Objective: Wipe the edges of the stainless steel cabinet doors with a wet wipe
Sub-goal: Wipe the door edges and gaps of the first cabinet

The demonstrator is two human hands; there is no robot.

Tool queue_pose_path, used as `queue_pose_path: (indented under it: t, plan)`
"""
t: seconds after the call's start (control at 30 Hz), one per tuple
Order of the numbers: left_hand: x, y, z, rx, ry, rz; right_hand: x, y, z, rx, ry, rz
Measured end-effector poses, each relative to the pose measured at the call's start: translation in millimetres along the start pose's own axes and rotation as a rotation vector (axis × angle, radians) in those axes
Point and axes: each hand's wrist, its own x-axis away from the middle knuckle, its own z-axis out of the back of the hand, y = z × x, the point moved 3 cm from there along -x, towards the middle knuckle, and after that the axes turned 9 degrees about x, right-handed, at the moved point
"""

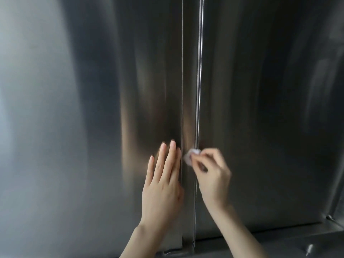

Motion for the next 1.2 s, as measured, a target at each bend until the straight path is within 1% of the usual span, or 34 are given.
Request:
queue_pose_path:
  t: [0.1, 0.13, 0.2, 0.27, 0.33, 0.4, 0.43, 0.5, 0.57, 0.63, 0.73, 0.8, 0.9, 1.0, 1.1, 1.2]
  plan:
    - [0, 2, -3, 0.022, 0.011, 0.010, -60, -15, -4, -0.068, 0.160, -0.102]
    - [0, 2, -4, 0.027, 0.009, 0.011, -68, -17, -6, -0.078, 0.185, -0.115]
    - [0, 1, -4, 0.048, 0.015, 0.009, -61, -16, -6, -0.074, 0.176, -0.083]
    - [0, 1, 0, 0.074, 0.000, 0.021, -32, -8, -2, -0.041, 0.095, -0.021]
    - [0, 6, 6, 0.089, -0.030, 0.035, -5, 2, 5, 0.014, -0.063, 0.029]
    - [-2, 16, 14, 0.121, -0.035, 0.079, 8, 9, 15, 0.016, -0.228, 0.029]
    - [-4, 22, 17, 0.155, -0.024, 0.103, 6, 11, 24, 0.012, -0.254, 0.021]
    - [-10, 40, 18, 0.239, -0.019, 0.135, -6, 17, 50, 0.035, -0.202, -0.010]
    - [-19, 64, 17, 0.336, -0.002, 0.116, -24, 26, 82, 0.087, -0.149, -0.024]
    - [-28, 92, 12, 0.444, 0.024, 0.096, -41, 37, 115, 0.169, -0.148, -0.022]
    - [-38, 138, 4, 0.588, -0.009, 0.134, -65, 56, 168, 0.341, -0.141, -0.012]
    - [-41, 167, -2, 0.676, -0.050, 0.170, -76, 69, 202, 0.425, -0.118, -0.048]
    - [-45, 208, -4, 0.793, -0.048, 0.196, -85, 80, 245, 0.494, -0.111, -0.120]
    - [-46, 239, 0, 0.884, -0.069, 0.194, -89, 84, 268, 0.567, -0.137, -0.128]
    - [-41, 253, -5, 0.947, -0.045, 0.197, -90, 90, 272, 0.607, -0.138, -0.107]
    - [-36, 259, -23, 0.935, -0.103, 0.189, -86, 100, 263, 0.586, -0.113, -0.103]
